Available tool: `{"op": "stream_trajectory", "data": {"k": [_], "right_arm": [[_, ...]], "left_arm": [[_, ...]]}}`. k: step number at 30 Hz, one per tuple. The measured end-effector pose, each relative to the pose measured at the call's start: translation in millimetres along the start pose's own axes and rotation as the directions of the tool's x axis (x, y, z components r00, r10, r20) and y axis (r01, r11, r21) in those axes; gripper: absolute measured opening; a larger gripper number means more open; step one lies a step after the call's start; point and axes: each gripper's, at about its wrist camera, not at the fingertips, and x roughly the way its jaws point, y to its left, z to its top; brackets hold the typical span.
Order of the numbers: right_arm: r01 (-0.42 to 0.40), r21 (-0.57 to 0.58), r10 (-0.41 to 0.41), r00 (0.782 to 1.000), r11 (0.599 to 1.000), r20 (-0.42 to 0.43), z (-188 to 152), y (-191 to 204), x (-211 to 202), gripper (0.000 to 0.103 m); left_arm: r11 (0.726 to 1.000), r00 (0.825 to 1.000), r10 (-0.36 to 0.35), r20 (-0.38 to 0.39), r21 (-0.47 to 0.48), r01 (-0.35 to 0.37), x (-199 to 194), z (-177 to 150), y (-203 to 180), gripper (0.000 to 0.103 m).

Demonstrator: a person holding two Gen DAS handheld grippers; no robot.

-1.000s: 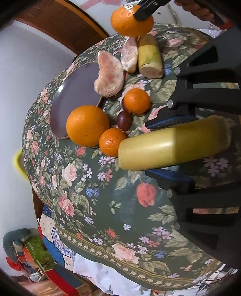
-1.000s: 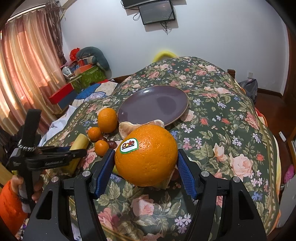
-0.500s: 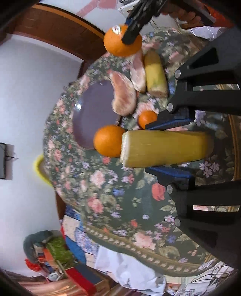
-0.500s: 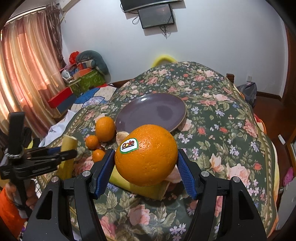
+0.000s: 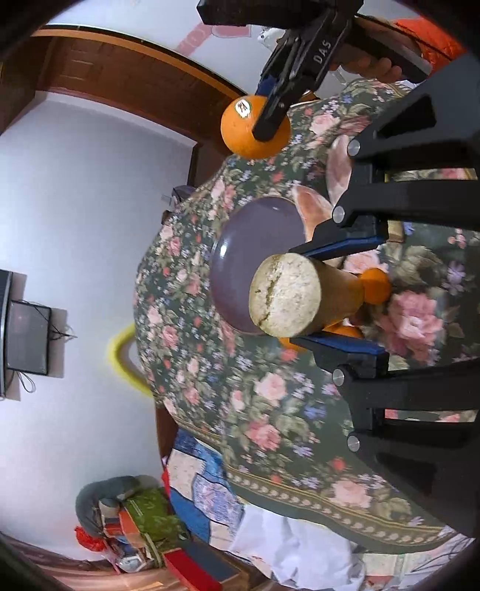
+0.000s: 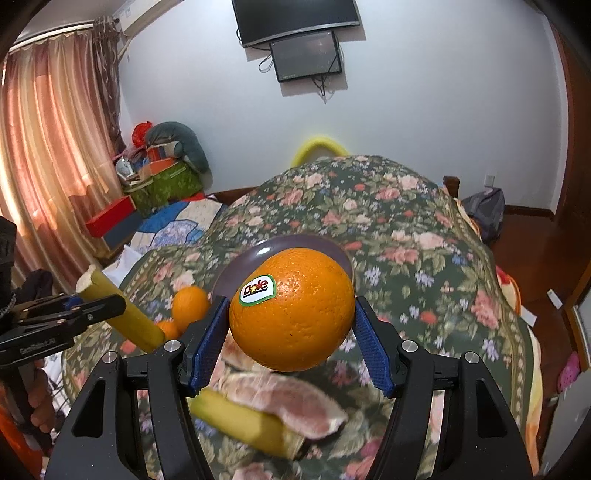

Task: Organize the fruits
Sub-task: 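Carry the orange with the right tool while the left tool lifts the corn cob over the purple plate, then lower the orange onto the plate with the right tool while the left tool releases the corn cob there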

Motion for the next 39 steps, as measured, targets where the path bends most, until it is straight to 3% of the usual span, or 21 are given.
{"op": "stream_trajectory", "data": {"k": [15, 39], "right_arm": [[0.022, -0.022, -0.022, 1.000, 1.000, -0.002, 26.3, -13.5, 40.7, 0.063], [0.008, -0.083, -0.023, 0.982, 0.996, -0.185, 28.5, -21.7, 125.1, 0.063]], "left_arm": [[0.999, 0.999, -0.040, -0.003, 0.026, 0.040, 52.1, 37.9, -12.4, 0.037], [0.999, 0.990, -0.041, -0.132, -0.023, 0.038, 145.7, 66.2, -8.3, 0.037]]}}
